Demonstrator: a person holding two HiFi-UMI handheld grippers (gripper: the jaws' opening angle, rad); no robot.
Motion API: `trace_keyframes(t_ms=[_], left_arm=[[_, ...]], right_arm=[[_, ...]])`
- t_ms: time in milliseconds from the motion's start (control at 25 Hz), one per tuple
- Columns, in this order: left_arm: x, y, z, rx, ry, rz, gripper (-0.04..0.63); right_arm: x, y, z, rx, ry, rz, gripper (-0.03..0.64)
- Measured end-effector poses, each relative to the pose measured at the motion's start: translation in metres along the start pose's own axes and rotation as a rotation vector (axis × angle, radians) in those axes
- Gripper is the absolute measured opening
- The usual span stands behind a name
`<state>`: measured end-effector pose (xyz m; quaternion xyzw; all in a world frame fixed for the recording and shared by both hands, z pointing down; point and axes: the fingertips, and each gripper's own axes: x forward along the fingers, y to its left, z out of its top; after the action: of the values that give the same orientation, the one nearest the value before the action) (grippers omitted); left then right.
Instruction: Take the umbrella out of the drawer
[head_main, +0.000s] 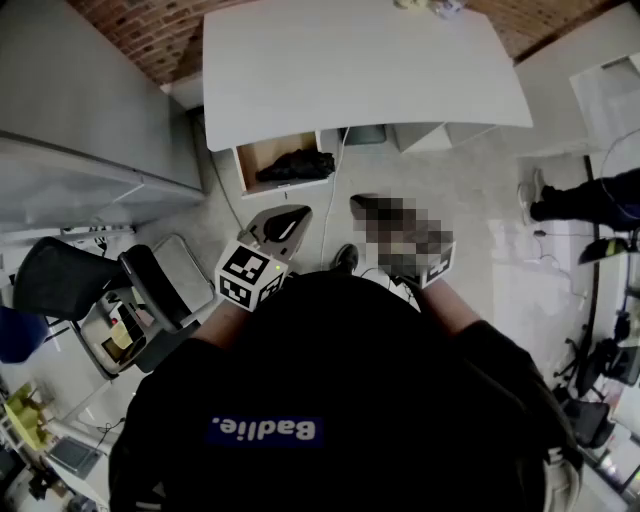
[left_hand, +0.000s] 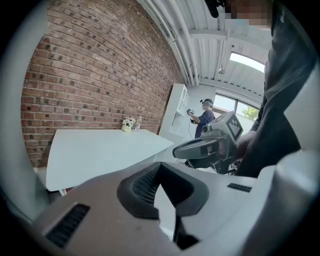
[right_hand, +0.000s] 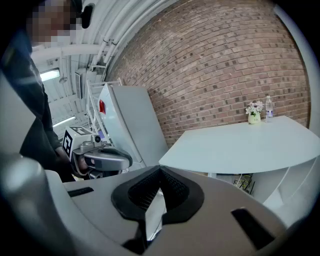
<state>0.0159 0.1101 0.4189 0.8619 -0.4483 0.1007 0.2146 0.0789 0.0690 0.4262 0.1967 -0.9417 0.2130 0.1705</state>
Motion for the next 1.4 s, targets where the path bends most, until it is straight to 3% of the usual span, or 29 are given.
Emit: trace_keyframes(t_ms=[760,1080,1280,1400], left_arm=[[0.013,-0.008,0.003,0.013,0.008,0.042,0.002],[0.022,0.028,-0.009,0.082,0.099,0.180,0.002],[0.018,0.058,-0.015,0.038,0.100,0.292,0.002],[0.022,0.068,-0.020,0.041,0.111,0.308,0.002]], right_arm=[[-0.020,-0.016,-0.002,-0.011,-0.001,0.010,0.028],[-0.036,-0.038,0.007,0.000,-0.031,0.031,0.028],[-0.038,-0.048,0.006,0.028,-0.038,0.056,0.028],[-0.036,-0.051,0.009,0.035,-0.046,0.053,0.028]])
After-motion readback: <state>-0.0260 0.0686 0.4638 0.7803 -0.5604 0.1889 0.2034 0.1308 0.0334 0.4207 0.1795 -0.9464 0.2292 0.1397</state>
